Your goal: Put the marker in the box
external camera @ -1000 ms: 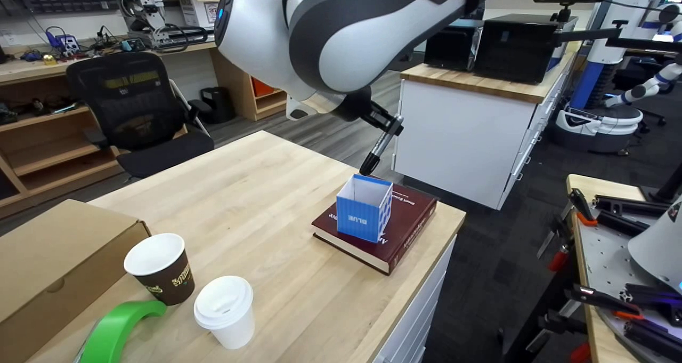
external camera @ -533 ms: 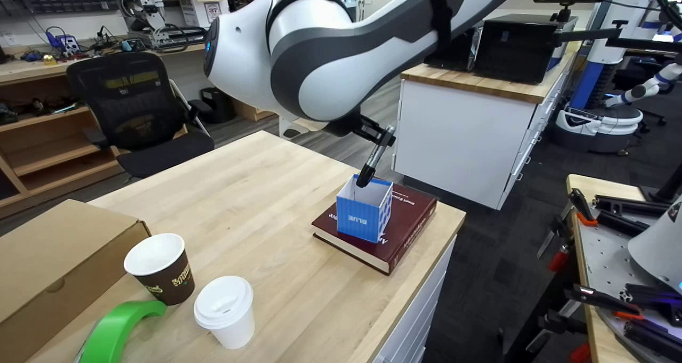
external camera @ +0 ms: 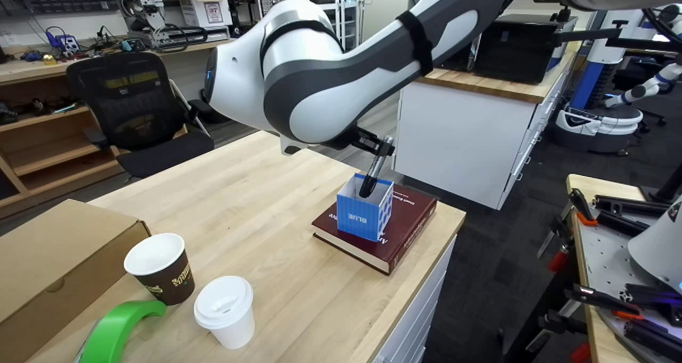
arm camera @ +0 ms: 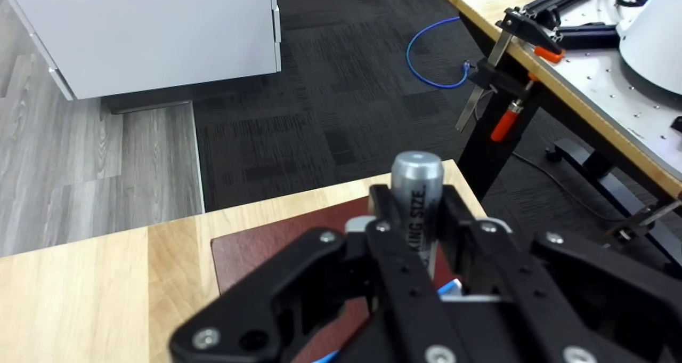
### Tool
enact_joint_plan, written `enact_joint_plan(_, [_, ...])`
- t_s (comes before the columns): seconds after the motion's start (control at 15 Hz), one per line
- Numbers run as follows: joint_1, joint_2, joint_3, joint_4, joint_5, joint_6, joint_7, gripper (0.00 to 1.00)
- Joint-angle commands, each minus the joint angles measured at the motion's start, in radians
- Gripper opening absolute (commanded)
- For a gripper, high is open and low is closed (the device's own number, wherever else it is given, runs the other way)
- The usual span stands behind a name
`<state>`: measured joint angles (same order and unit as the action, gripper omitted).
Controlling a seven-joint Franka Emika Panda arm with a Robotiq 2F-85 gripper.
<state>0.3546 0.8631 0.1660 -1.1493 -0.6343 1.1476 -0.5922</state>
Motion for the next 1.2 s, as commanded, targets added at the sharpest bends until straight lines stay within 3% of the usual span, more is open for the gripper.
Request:
enact_joint_plan(0.0, [0.012, 0.034, -0.001, 0.059, -0.008, -0.057, -0.038, 0.49])
enact_joint_plan(0.13, [0.012, 0.036, 0.000, 0.063, -0.004, -0.060, -0.045, 0.55])
enact_joint_plan(0.33, [0.007, 0.017, 0.005, 0.054, 0.004, -0.045, -0.043, 0.74])
enact_joint_plan(0.6, [-0.035, -0.074, 0.030, -0.026, 0.073, 0.065, 0.015, 0.99])
enact_joint_plan(1.13, [-0.151, -0.300, 0.026, -0.261, 0.327, 0.359, 0.185, 1.00])
